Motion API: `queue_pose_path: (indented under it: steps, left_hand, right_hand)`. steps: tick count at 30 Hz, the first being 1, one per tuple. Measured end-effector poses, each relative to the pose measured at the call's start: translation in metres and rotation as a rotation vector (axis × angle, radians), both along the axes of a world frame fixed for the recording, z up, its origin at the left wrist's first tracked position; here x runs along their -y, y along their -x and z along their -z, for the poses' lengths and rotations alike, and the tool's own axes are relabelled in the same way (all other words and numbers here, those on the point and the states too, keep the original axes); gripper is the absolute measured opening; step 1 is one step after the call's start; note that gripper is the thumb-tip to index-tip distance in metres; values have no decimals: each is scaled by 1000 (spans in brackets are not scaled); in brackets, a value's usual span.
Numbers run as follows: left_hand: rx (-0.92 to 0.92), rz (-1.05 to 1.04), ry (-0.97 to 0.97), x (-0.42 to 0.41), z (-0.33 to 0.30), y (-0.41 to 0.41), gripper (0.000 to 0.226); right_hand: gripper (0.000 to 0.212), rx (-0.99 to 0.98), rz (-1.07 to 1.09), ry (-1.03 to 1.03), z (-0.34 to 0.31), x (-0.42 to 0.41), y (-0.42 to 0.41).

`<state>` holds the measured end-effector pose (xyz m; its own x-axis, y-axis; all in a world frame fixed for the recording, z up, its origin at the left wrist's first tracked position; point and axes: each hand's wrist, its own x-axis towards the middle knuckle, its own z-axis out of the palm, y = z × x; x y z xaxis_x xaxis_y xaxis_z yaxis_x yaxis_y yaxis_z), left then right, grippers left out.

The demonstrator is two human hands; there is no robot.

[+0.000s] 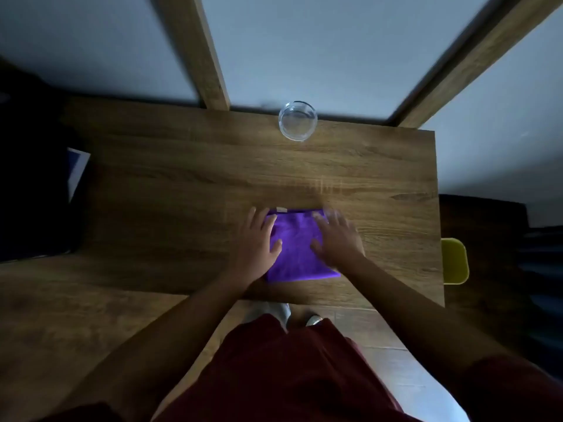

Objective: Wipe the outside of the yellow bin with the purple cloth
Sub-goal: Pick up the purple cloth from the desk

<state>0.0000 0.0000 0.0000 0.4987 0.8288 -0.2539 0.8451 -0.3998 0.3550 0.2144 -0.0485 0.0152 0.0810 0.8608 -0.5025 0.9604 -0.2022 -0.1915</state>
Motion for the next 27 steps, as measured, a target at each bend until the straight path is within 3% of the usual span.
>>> queue_pose_path:
  steps: [10,17,22,27]
  left_hand:
    - [-279,149,47,-25,7,-11,80]
    - [-273,141,11,-15,5,-20,58]
    - [-132,1,101,-8,2,-20,47]
    - [119,-172,274,12,-18,-17,43]
  right_hand:
    - [76,120,-135,75,16,-11,-1]
    - [70,130,-77,28,19,-5,3]
    - [41,33,46,-41,14,5,5]
    - [31,-156,164,-92,-11,28,-14]
